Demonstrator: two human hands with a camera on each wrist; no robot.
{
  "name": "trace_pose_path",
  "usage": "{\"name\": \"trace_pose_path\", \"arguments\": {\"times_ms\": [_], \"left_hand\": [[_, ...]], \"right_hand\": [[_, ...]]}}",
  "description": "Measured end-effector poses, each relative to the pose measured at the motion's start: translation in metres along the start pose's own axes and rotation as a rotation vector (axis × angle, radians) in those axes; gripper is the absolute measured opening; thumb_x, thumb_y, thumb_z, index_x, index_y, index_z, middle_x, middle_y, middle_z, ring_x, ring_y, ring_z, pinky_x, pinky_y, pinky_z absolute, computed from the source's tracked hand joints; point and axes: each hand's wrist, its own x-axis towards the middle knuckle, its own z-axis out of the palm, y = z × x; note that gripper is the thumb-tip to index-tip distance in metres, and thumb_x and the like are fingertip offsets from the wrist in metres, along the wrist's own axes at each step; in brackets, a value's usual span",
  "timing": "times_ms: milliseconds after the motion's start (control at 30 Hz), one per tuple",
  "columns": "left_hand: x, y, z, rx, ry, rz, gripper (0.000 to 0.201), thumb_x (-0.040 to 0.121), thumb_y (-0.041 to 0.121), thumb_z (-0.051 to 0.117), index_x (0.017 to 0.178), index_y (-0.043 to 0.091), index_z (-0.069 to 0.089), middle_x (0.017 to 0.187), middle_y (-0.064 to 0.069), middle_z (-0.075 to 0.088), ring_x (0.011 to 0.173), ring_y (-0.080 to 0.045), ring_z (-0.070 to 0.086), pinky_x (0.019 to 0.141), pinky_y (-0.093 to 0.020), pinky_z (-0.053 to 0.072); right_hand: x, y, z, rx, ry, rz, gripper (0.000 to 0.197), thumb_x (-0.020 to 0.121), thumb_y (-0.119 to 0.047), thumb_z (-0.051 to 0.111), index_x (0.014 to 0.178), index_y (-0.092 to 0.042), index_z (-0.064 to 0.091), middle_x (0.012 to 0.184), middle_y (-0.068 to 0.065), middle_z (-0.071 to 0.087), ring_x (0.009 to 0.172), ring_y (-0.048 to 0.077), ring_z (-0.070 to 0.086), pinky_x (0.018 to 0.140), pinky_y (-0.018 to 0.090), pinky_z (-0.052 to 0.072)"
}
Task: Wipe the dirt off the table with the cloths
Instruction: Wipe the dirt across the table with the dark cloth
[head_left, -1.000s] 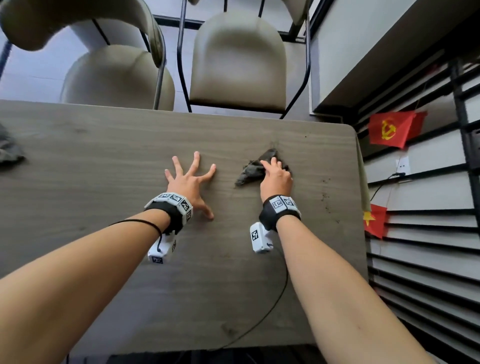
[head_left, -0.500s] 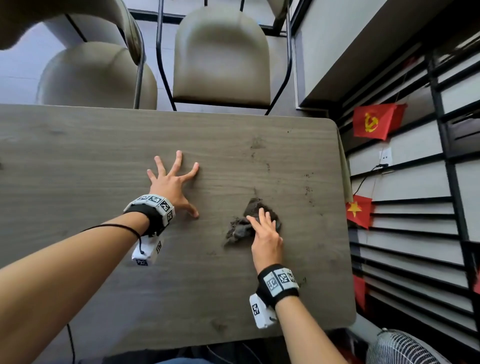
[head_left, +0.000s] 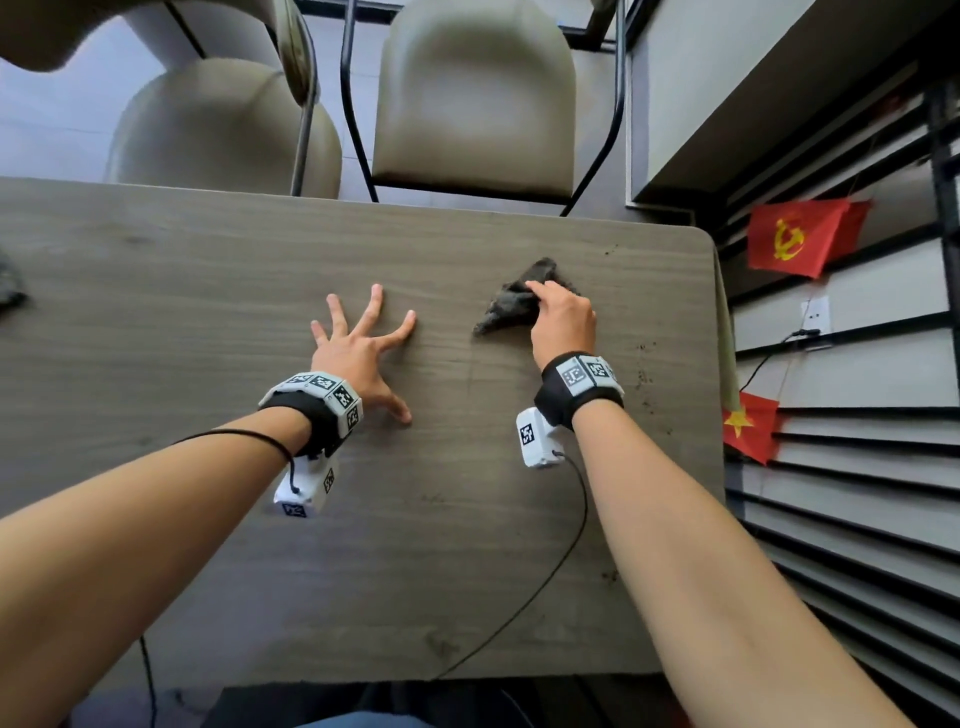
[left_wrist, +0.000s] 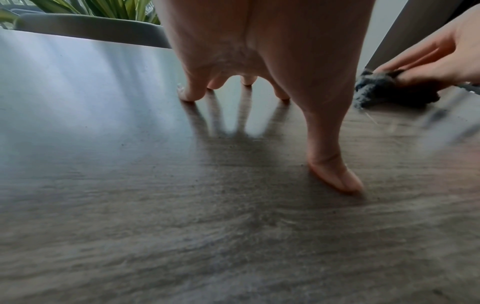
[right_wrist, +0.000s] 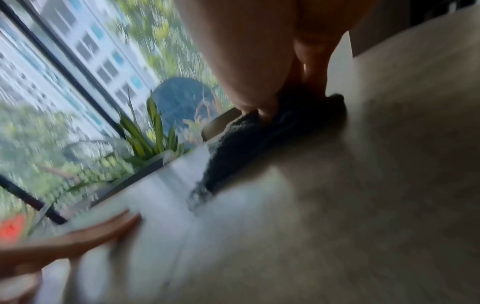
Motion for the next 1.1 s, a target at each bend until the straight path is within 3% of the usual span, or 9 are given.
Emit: {"name": "trace_pose_path", "arguments": {"times_ms": [67,133,233,367,600,733,833,967,1100], "left_hand": [[0.000,0.000,0.001,-0.003,0.002,0.003,0.145,0.039,0.074,0.087,0.153,0.058,-0.001,0.163,0.008,-0.032,0.145,-0.053,-0.024,0.115,-0.073,0.002],[0.000,0.000,0.001,-0.002,0.008,0.001,0.145,0.039,0.075,0.086,0.154,0.057,-0.001,0.163,0.008,-0.031,0.145,-0.053,-0.024,0.116,-0.073,0.003],[-0.001,0.001,0.002,0.000,0.019,0.000,0.145,0.039,0.076,0.086,0.154,0.057,-0.001,0.163,0.008,-0.030,0.145,-0.054,-0.022,0.116,-0.073,0.004],[-0.001,0.001,0.003,0.007,0.031,-0.001,0.145,0.039,0.076,0.085,0.154,0.056,-0.001,0.163,0.007,-0.030,0.146,-0.054,-0.021,0.116,-0.073,0.005],[0.001,0.000,0.004,0.016,0.032,-0.003,0.145,0.039,0.076,0.085,0.154,0.057,-0.002,0.162,0.007,-0.033,0.145,-0.053,-0.022,0.115,-0.072,0.004],[0.001,0.001,0.004,0.015,0.031,0.001,0.145,0.039,0.076,0.085,0.154,0.057,-0.002,0.162,0.008,-0.032,0.145,-0.054,-0.023,0.116,-0.073,0.005],[0.000,0.001,0.001,0.007,0.015,-0.003,0.144,0.040,0.075,0.086,0.153,0.058,-0.002,0.162,0.009,-0.033,0.145,-0.053,-0.024,0.116,-0.072,0.003],[-0.002,0.001,0.001,-0.007,0.017,-0.004,0.145,0.039,0.074,0.086,0.153,0.058,-0.002,0.162,0.010,-0.033,0.145,-0.052,-0.025,0.116,-0.072,0.003],[-0.003,0.001,0.002,-0.015,0.033,-0.007,0.146,0.038,0.074,0.087,0.153,0.058,-0.001,0.162,0.009,-0.033,0.145,-0.052,-0.024,0.116,-0.072,0.003]], "right_hand": [[-0.011,0.004,-0.009,0.119,0.130,-0.046,0.045,0.087,0.005,0.048,0.116,-0.021,0.070,0.115,0.004,0.069,0.101,0.031,0.065,0.085,0.038,0.053],[-0.037,0.012,-0.010,0.137,0.189,-0.068,0.044,0.086,0.007,0.050,0.116,-0.018,0.070,0.123,0.009,0.066,0.112,0.029,0.063,0.095,0.039,0.051],[-0.094,0.025,0.000,0.091,0.115,-0.017,0.048,0.087,0.010,0.052,0.121,-0.019,0.068,0.134,0.015,0.058,0.124,0.032,0.055,0.106,0.045,0.042],[-0.136,0.036,0.026,-0.023,0.013,0.023,0.045,0.088,0.007,0.058,0.124,-0.019,0.066,0.138,0.019,0.053,0.128,0.039,0.050,0.105,0.054,0.041],[-0.063,0.022,0.028,-0.064,-0.003,0.018,0.039,0.094,0.000,0.051,0.127,-0.017,0.063,0.138,0.020,0.052,0.127,0.041,0.049,0.106,0.054,0.037],[0.021,0.001,0.014,-0.236,-0.056,0.039,0.041,0.101,-0.010,0.040,0.136,-0.026,0.053,0.144,0.014,0.044,0.118,0.037,0.050,0.092,0.045,0.044],[0.060,-0.013,0.000,-0.321,-0.154,0.021,0.039,0.103,-0.014,0.037,0.137,-0.025,0.051,0.136,0.014,0.046,0.114,0.033,0.049,0.087,0.042,0.042],[0.056,-0.003,-0.009,-0.101,-0.092,-0.028,0.038,0.098,-0.009,0.047,0.129,-0.024,0.062,0.128,0.014,0.059,0.109,0.035,0.059,0.090,0.040,0.048],[-0.006,0.015,-0.009,0.051,0.060,-0.061,0.039,0.091,-0.001,0.053,0.122,-0.021,0.068,0.129,0.017,0.061,0.111,0.037,0.061,0.092,0.045,0.050]]}}
